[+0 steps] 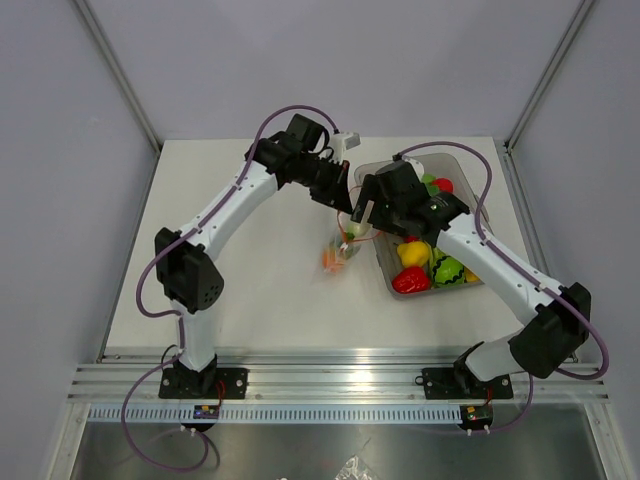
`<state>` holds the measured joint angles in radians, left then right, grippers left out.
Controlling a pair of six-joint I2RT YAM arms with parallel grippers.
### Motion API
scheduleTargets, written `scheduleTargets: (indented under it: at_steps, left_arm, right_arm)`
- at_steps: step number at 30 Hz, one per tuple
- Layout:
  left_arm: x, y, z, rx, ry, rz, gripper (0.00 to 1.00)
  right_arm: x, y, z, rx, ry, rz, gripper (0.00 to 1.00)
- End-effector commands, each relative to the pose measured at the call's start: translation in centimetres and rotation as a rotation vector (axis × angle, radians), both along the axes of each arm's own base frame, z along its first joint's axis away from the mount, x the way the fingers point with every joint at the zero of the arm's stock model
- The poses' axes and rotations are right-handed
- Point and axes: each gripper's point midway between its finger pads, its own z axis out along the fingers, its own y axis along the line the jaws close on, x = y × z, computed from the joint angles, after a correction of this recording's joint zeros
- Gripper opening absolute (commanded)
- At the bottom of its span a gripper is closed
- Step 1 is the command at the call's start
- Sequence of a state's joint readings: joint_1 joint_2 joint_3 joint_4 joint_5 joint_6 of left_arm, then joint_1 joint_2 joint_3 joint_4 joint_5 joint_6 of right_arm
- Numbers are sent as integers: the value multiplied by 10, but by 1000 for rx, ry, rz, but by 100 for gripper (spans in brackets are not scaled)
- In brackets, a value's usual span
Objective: Place the food in the zip-top bag and seal the zipper
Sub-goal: Place the fake vegetable in the zipper food storage bag, then adjust the zipper food storage bag at the center of the board.
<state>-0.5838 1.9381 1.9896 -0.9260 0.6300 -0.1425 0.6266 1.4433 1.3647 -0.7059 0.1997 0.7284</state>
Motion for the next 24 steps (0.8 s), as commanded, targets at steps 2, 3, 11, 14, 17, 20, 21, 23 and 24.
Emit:
scheduleTargets:
  at_steps: [2,3,11,14,17,20,21,23,24]
  left_arm:
    - [-2,-12,18,-66,-59,-31,0]
    - [-2,-11,17,-65,-58,-30,0]
    - [-4,-10,11,-63,-49,-29,0]
    - [-4,-9,13,-63,-53,-27,0]
    - [-4,-9,14,-64,-54,-27,0]
    - [-4,-9,13,-60,-52,-27,0]
    - [-5,-8,12,-58,-52,-29,0]
    - [-4,-9,13,-61,-55,-26,0]
    - [-3,-9,13,-63,-54,-25,0]
  right_arm:
    - [3,23,46,127,-115,51,91]
    - [3,23,46,126,-113,49,92]
    - [1,11,50,106,-137,18,93]
    - [1,0,52,85,-154,-25,91]
    - [0,-23,41,47,-146,-92,77]
    - [3,-44,12,48,-81,-143,68]
    - [5,-48,5,53,-69,-152,68]
    - [5,-44,-9,62,-44,-140,67]
    - [6,-42,-14,69,-34,-136,67]
